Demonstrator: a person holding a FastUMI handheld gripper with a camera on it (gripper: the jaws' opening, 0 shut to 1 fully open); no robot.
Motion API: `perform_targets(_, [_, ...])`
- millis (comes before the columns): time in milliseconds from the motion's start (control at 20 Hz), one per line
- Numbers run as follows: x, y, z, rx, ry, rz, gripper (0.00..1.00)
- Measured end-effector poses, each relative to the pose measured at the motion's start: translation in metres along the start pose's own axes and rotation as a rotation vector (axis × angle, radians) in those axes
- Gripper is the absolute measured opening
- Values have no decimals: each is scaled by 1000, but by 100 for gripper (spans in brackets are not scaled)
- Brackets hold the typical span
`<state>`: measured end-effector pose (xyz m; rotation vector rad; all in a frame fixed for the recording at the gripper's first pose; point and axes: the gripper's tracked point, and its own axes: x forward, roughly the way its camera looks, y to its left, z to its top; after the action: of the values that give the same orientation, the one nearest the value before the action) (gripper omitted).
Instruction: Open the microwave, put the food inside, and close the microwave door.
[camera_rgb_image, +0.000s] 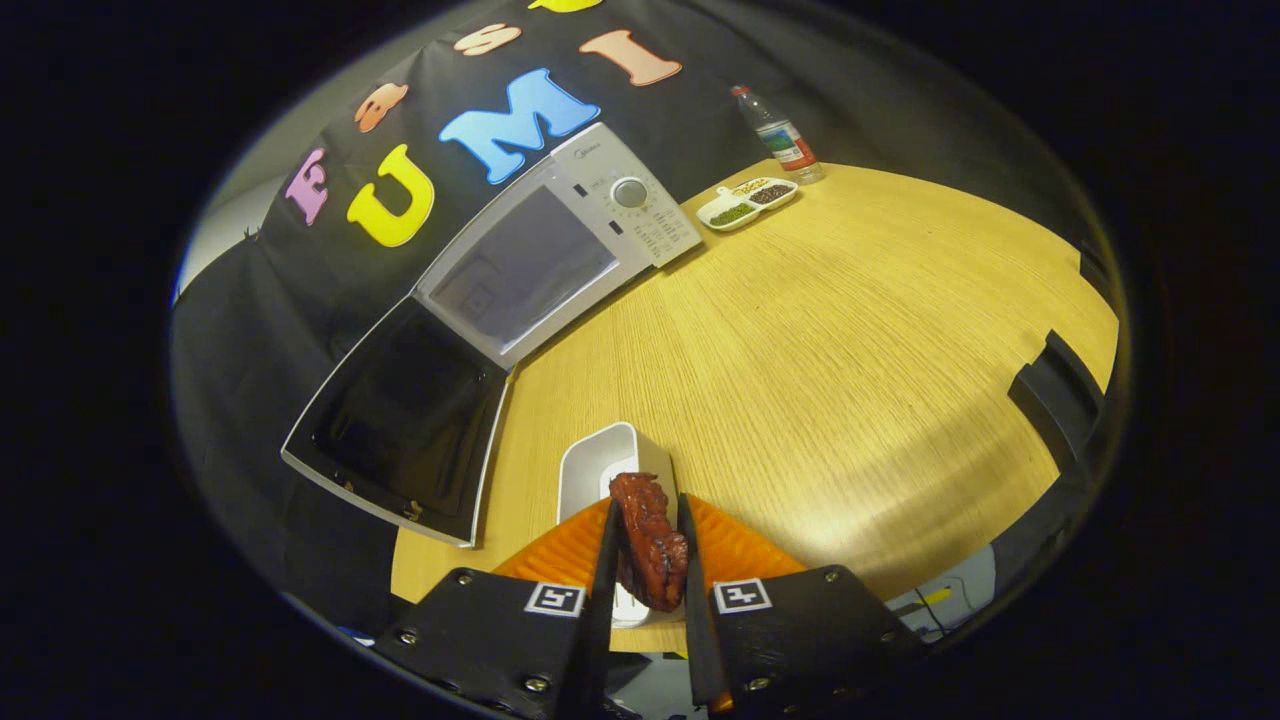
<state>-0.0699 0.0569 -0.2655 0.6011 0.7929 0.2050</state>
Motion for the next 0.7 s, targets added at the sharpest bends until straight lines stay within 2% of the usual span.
perform_targets(50, [-2,5,3,8,-6,26,32])
perform_targets(200, [-6,18,12,-17,-23,40,11])
perform_targets(400, [-12,35,18,-102,-11,59,10])
perform_targets(700, [-28,79,60,-92,-71,147,10])
